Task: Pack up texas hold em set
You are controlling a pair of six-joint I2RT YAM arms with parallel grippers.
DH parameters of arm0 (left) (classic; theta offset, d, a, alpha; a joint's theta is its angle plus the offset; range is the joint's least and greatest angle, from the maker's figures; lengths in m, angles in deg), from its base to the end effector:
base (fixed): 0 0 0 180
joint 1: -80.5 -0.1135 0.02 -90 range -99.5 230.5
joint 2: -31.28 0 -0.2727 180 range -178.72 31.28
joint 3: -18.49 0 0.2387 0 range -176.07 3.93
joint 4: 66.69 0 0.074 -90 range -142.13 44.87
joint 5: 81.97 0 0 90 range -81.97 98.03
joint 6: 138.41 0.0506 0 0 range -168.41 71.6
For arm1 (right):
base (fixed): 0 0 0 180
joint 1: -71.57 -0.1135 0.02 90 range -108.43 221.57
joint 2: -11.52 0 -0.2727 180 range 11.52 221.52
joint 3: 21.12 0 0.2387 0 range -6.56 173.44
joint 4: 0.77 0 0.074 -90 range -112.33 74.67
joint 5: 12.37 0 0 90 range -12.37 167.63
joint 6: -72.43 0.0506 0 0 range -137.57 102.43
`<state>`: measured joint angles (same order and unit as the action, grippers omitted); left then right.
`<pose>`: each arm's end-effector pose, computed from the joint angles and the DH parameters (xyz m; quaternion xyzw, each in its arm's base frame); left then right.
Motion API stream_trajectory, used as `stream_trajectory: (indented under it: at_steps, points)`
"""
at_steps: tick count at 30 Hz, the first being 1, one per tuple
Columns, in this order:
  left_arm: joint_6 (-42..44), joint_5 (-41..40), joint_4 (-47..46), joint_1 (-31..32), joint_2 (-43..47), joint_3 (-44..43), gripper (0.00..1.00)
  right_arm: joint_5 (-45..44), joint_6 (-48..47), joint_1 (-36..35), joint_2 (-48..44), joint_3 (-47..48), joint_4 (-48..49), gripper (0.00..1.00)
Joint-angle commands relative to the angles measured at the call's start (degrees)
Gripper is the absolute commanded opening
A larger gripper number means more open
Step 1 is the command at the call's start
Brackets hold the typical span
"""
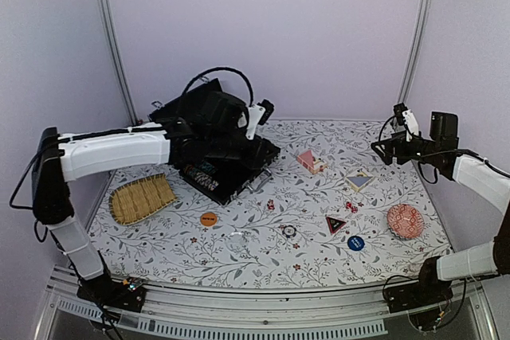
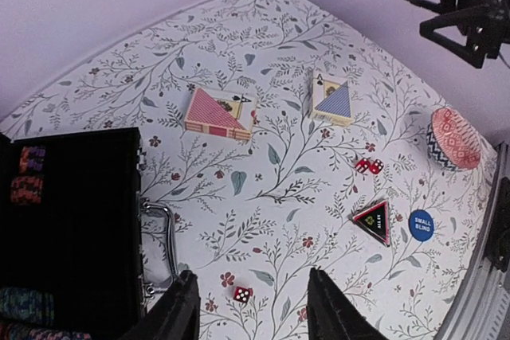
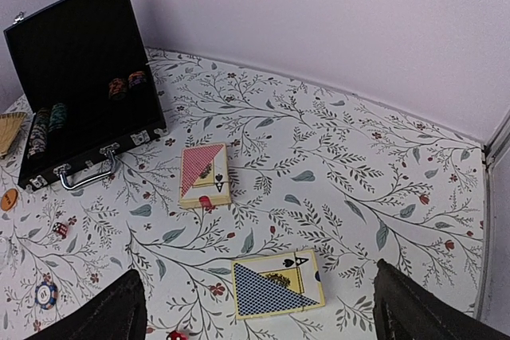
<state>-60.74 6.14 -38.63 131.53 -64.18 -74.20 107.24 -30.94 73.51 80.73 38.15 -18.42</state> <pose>0.2474 -0.3032 0.3096 0.2804 0.8231 -0.2470 0.4276 0.2636 0.0161 0.2726 -0.2141 0.8096 0.1499 0.5256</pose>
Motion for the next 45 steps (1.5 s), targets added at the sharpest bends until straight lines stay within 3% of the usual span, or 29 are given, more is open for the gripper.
stream_trajectory:
  at_steps: [1,3,9,15,22,31,45]
  points:
    - [-2.1,0.6,8.0,1.0,-11.4,-9.8,0.45,2.5,-1.0,0.3,-0.8,-0.5,-0.7,0.99]
    - [-2.9,-0.5,9.7,0.9,-15.9,-13.5,0.47,2.5,-1.0,0.4,-1.0,-0.7,-0.6,0.99]
    - [-5.4,-4.1,13.2,-0.8,-28.0,-22.1,0.67,2.5,-1.0,1.0,-1.3,-1.0,-0.4,0.99]
    - [-6.2,-3.2,10.8,-4.1,-33.0,-25.5,0.71,2.4,-1.1,1.3,0.3,-0.8,-0.4,0.99]
    - [-2.5,-0.8,9.7,-7.1,-41.5,-37.0,0.68,1.8,-2.8,1.2,1.7,-0.2,-1.6,0.99]
    - [-4.0,0.0,11.8,-10.1,-49.1,-46.8,0.66,-0.7,-3.7,1.8,1.2,-0.4,-1.5,0.99]
    - [3.5,10.3,12.3,-9.1,-53.4,-49.1,0.64,-1.5,-3.7,2.0,2.2,0.0,-1.5,0.99]
